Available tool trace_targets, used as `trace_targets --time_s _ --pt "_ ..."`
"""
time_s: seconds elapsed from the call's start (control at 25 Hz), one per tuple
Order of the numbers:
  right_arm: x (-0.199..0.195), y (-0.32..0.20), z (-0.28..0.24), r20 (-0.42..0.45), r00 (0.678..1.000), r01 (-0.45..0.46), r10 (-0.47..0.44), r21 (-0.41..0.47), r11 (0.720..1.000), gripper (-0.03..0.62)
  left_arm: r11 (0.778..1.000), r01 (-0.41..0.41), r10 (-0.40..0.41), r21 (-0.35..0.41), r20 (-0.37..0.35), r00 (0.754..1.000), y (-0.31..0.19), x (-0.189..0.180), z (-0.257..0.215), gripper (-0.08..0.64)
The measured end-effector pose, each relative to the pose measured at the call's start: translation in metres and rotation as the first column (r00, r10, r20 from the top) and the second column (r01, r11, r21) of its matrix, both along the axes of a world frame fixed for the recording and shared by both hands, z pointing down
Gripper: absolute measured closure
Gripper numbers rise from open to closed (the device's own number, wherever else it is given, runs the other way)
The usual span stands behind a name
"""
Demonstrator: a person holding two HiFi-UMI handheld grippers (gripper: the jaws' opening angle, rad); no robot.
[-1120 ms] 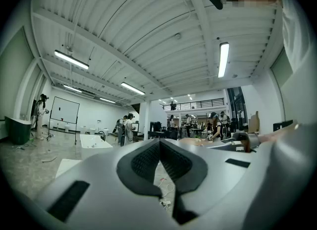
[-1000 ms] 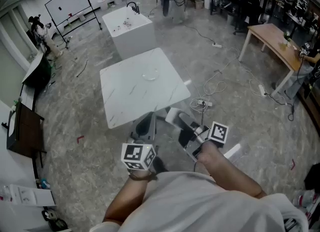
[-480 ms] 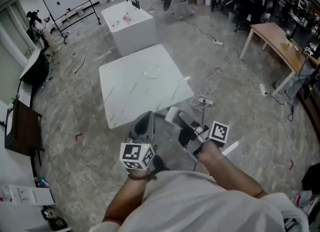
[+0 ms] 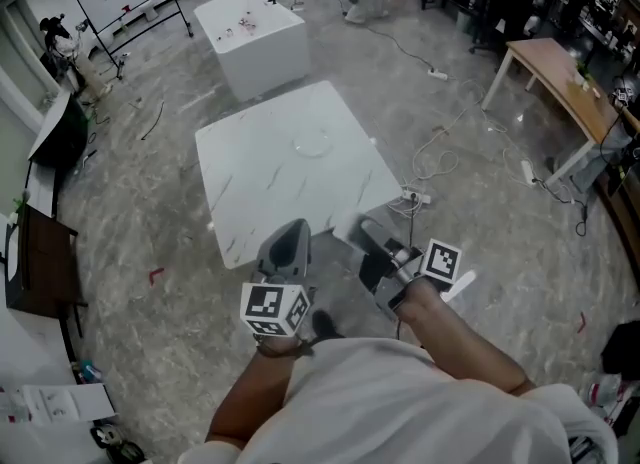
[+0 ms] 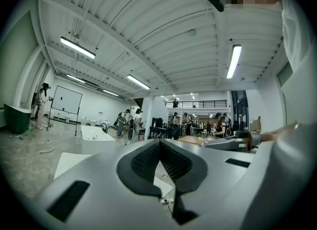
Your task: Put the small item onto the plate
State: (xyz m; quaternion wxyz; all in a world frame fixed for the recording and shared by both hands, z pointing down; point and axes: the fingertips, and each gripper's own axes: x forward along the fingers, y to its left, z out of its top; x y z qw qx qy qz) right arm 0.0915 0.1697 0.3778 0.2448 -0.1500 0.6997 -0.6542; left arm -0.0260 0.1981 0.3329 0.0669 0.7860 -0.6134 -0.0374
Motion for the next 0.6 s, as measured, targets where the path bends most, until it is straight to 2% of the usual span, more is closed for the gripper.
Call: trace_targets --time_s 0.28,0.6 --pt "-0.052 -0.045 -0.003 -0.006 0.998 -0.064 0.064 0.002 0.998 0.495 0.999 -0.053 0.053 -0.009 0.006 0.999 -0.047 -0.056 -0.001 0.555" --pt "-0.093 -0.073 -0.003 -0.010 0.995 -0.103 0.103 0.025 0.994 0.495 0.995 -0.104 0.104 -0.010 -0.006 0.995 -0.080 -0.094 0.001 0.555"
